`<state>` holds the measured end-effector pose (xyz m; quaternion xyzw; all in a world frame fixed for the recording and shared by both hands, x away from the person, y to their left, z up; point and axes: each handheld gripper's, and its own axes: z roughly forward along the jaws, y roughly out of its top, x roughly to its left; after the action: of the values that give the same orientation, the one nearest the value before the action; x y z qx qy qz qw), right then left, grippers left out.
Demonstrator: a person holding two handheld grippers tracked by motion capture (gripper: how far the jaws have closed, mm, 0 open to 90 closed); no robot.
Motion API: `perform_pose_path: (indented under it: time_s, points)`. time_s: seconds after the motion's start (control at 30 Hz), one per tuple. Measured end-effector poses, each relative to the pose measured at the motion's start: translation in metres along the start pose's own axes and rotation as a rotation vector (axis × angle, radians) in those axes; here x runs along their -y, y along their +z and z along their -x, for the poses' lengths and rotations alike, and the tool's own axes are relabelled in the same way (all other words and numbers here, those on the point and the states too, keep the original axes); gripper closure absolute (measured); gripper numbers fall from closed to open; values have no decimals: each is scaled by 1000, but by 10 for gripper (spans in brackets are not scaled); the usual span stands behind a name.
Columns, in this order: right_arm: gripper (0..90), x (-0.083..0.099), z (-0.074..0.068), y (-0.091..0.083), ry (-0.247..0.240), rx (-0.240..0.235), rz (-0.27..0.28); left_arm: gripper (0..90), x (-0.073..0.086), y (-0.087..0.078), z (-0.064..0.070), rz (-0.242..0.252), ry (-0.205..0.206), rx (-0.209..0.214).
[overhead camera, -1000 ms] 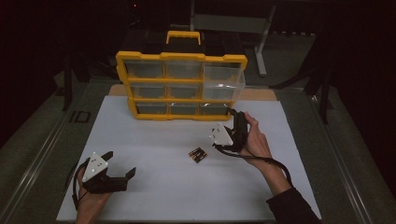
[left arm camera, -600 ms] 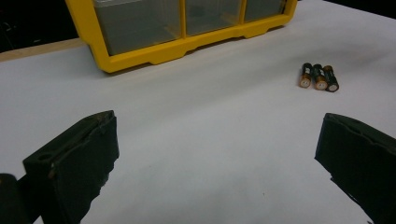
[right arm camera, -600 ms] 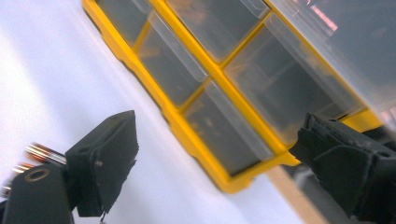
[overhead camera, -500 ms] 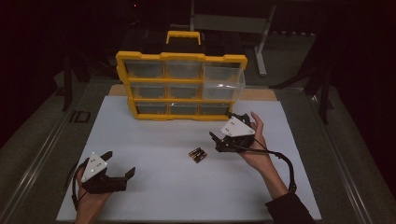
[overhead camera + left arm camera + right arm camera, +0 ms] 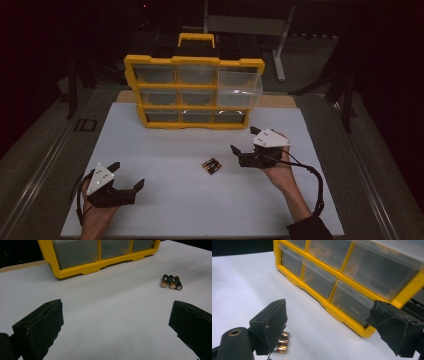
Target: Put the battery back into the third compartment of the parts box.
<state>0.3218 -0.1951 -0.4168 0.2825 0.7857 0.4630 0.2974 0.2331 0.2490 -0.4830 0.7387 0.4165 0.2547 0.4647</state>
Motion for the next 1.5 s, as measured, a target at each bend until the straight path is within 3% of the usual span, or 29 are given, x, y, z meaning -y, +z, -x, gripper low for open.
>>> perform_pose_path:
  time_s: [0.07, 0.13, 0.3, 0.57, 0.73, 0.83, 0.93, 1.13, 1.27, 1.33, 1.47, 1.5]
  points:
    - [136, 2, 1, -2, 14, 0, 4, 0, 0, 0, 0, 1, -2, 0]
    - [133, 13, 6, -12, 78, 3, 20, 0, 0, 0, -1, 3, -9, 1]
    - [130, 26, 10, -25, 124, 16, 34, 0, 0, 0, -1, 6, -13, 0]
    - [123, 53, 6, -39, 117, 67, 26, 0, 1, 0, -2, 5, -17, -7]
    - [123, 76, 4, -45, 155, 77, 27, 0, 1, 0, -2, 4, -19, -9]
    - [118, 80, 3, -45, 147, 86, 14, 0, 0, 0, -2, 6, -17, -8]
    - [116, 89, 1, -48, 171, 86, 19, 0, 0, -1, -3, 10, -19, -6]
    - [118, 100, 6, -54, 214, 94, 31, 0, -1, -2, -2, 13, -12, -5]
    - [119, 102, 6, -56, 205, 102, 39, 0, -3, -3, -3, 15, -15, -3]
    - [120, 102, 6, -59, 212, 101, 55, 0, -9, -4, -7, 23, -34, 26]
    - [120, 102, 7, -60, 211, 104, 59, 0, -14, -4, -8, 32, -28, 32]
    - [120, 102, 8, -61, 220, 108, 64, 0, -24, -4, -9, 34, -14, 45]
